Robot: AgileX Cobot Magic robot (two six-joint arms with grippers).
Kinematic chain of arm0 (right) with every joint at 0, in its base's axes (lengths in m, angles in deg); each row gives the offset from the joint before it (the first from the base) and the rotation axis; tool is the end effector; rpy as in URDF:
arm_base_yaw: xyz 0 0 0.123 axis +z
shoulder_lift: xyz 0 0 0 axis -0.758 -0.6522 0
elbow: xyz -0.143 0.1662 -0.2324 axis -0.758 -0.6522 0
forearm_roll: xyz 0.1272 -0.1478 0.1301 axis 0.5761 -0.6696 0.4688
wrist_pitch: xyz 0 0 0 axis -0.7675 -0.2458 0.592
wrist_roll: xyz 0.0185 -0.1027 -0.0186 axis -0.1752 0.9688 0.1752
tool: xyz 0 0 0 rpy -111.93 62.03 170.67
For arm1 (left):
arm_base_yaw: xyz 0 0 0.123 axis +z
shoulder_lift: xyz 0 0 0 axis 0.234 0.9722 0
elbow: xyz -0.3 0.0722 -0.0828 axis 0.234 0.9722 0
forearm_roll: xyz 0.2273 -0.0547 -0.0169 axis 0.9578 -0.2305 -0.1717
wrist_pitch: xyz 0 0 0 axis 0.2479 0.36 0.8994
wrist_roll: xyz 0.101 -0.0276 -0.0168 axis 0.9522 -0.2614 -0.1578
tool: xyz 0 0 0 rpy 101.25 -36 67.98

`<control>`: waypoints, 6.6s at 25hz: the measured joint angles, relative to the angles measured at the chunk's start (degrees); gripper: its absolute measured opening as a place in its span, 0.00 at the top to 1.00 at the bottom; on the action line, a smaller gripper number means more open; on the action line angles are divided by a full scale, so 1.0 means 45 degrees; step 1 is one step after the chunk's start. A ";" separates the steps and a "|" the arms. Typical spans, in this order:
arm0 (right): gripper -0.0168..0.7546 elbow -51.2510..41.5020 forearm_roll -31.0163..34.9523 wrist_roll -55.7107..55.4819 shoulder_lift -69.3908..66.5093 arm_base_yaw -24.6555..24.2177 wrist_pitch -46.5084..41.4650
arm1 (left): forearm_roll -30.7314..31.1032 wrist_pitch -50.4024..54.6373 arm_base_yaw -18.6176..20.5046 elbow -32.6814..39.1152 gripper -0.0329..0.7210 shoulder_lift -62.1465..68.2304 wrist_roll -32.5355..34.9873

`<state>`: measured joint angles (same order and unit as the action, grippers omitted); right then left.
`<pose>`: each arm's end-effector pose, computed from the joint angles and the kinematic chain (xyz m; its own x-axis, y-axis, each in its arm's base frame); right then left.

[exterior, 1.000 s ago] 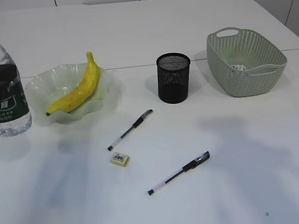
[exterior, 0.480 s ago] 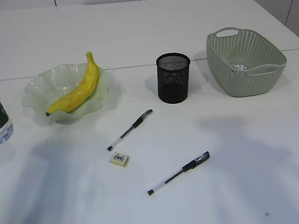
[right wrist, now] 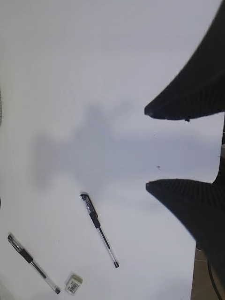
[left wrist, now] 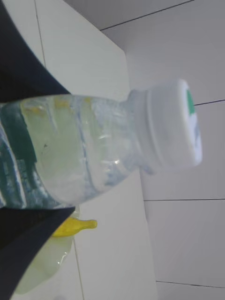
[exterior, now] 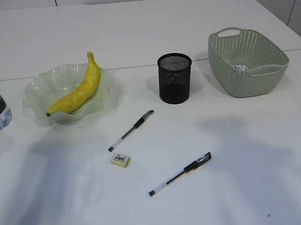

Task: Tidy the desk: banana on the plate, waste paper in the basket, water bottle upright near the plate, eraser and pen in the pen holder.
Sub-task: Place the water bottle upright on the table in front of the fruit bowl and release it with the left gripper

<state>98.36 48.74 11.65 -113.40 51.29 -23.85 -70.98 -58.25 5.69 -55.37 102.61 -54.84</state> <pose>0.1497 0.0169 0.4013 -0.8578 -0.0098 -0.5138 -0.0741 0.9917 0.1047 0.2373 -0.0245 0.2645 0.0554 0.0547 -0.9970 0.0570 0.9967 0.0579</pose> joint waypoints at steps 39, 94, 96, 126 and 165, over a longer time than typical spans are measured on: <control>0.57 0.0000 -0.0066 0.0304 0.0000 0.0000 0.0512 | -0.0484 -0.0804 0.0255 -0.1399 0.45 0.5658 0.0221; 0.57 0.0000 -0.0303 0.0333 0.0000 0.0000 0.1082 | -0.1053 -0.1126 0.0477 -0.2180 0.45 0.6344 0.0252; 0.57 0.0000 -0.0303 0.0333 0.0000 0.0000 0.1082 | -0.1106 -0.1100 0.0558 -0.2206 0.45 0.6344 0.0252; 0.57 0.0000 -0.0523 0.0354 0.0000 0.0000 0.1206 | -0.1467 -0.1221 0.0966 -0.3401 0.45 0.7219 0.0462; 0.57 0.0000 -0.0545 0.0354 0.0000 0.0000 0.1308 | -0.1095 -0.1050 0.0995 -0.3401 0.43 0.7110 0.0516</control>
<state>98.36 46.29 13.24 -113.40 51.29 -17.96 -75.91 -62.97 10.17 -70.67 134.60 -52.52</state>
